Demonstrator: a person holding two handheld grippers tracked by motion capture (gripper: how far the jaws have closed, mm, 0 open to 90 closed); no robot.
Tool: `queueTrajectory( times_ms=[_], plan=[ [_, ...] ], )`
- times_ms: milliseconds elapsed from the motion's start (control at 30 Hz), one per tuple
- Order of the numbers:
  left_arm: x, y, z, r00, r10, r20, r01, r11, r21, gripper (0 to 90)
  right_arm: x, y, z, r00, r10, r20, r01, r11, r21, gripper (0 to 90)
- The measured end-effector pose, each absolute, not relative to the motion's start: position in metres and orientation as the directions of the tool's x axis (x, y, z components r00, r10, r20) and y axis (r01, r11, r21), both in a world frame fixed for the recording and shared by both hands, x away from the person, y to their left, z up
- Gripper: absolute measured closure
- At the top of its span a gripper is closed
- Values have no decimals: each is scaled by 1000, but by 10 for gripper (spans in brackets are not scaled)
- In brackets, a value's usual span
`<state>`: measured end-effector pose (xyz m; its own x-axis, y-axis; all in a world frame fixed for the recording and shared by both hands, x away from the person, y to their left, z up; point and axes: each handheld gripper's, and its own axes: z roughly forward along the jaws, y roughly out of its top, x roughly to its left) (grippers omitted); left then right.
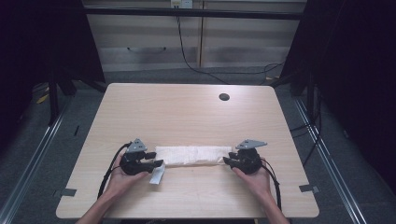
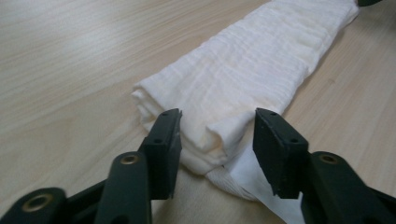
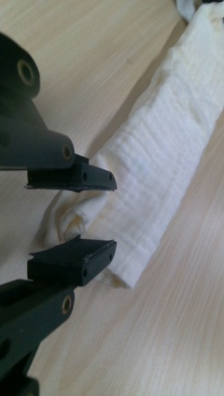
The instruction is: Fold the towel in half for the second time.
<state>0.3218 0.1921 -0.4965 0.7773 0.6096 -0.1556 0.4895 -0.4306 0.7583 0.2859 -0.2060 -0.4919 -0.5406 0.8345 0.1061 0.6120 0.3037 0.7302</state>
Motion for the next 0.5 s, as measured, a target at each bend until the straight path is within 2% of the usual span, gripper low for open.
queueTrajectory(
  times_ms=[233, 367, 400, 467, 500],
  plan=[
    [314, 207, -483, 779, 602, -176, 494, -415, 764, 402, 275, -220, -477, -547, 824, 152, 585, 246, 773, 475],
    [305, 219, -469, 779, 593, -200, 472, -346, 811, 474, 269, -226, -475, -547, 820, 168, 585, 231, 777, 423],
    [301, 221, -466, 782, 594, -189, 460, -345, 818, 477, 267, -228, -473, -544, 821, 174, 585, 223, 780, 415],
    [297, 225, -463, 805, 567, -177, 437, -362, 824, 550, 263, -233, -468, -539, 821, 187, 577, 199, 792, 403],
    [294, 227, -462, 802, 573, -169, 432, -361, 826, 548, 261, -236, -467, -540, 820, 191, 575, 193, 795, 401]
  ],
)
